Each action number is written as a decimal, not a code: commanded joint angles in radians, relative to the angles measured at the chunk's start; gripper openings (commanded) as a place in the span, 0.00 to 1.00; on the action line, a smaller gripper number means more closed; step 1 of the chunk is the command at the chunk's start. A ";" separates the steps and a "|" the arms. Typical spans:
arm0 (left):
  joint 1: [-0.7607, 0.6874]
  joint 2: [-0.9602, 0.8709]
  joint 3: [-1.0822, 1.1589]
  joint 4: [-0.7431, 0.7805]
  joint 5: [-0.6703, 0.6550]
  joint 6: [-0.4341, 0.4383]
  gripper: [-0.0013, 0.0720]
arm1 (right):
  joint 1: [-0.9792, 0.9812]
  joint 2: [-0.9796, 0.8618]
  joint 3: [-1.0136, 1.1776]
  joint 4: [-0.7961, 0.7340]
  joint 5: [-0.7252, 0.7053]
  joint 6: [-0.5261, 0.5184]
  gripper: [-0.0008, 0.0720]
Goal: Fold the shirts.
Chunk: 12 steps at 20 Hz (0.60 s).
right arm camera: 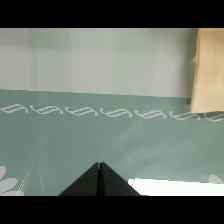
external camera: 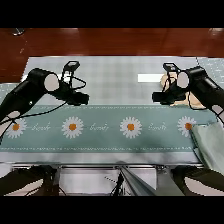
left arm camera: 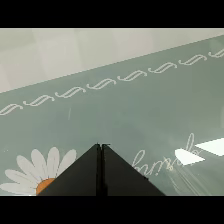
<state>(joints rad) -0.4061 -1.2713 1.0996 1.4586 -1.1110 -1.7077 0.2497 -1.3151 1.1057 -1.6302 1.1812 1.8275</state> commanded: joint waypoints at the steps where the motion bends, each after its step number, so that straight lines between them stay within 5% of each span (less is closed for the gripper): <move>1: 0.001 -0.001 0.000 0.000 0.000 0.000 0.05 | 0.001 0.000 0.000 0.000 0.000 0.000 0.04; 12: 0.001 -0.001 0.000 0.000 0.000 0.000 0.05 | 0.001 0.000 0.000 0.000 -0.011 0.000 0.04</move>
<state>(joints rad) -0.4061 -1.2713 1.0996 1.4586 -1.1114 -1.7073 0.2497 -1.3151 1.1057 -1.6302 1.1805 1.8278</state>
